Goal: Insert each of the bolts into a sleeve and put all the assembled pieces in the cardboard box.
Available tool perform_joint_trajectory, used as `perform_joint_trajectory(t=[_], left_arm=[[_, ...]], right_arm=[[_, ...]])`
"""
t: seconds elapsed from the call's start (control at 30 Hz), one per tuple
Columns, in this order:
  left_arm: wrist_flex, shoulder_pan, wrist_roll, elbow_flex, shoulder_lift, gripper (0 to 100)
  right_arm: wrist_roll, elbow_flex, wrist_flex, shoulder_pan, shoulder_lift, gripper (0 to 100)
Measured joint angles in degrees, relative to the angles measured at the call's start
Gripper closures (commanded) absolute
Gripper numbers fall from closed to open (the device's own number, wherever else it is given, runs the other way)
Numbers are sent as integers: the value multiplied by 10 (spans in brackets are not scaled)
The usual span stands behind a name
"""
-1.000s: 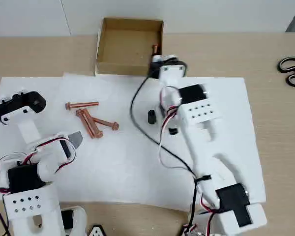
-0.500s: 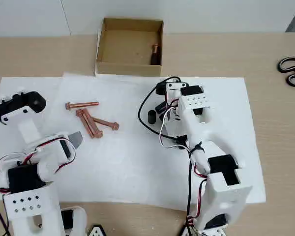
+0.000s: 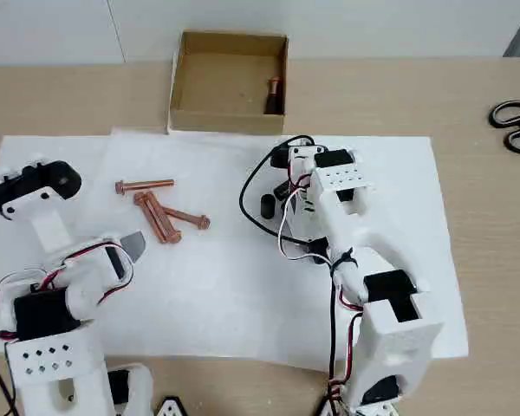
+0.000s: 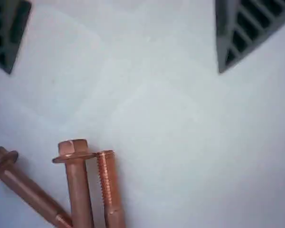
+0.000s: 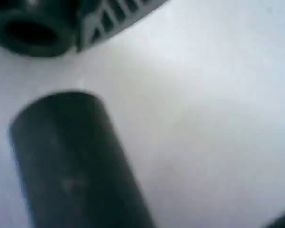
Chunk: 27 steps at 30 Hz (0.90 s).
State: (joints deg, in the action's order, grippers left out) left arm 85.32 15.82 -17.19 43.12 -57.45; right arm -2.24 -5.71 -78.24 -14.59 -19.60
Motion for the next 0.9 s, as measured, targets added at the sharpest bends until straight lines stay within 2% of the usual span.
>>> perform_joint_trajectory(t=[0.47,0.53,0.63,0.9], left_arm=[[0,0,0,0,0,739],[0,0,0,0,0,739],[0,0,0,0,0,739],[0,0,0,0,0,739]], right_arm=[[-18,18,-27,0,-8,874],[-18,18,-27,0,-8,900],[-18,18,-27,0,-8,994],[-38,25,-36,4,-6,995]])
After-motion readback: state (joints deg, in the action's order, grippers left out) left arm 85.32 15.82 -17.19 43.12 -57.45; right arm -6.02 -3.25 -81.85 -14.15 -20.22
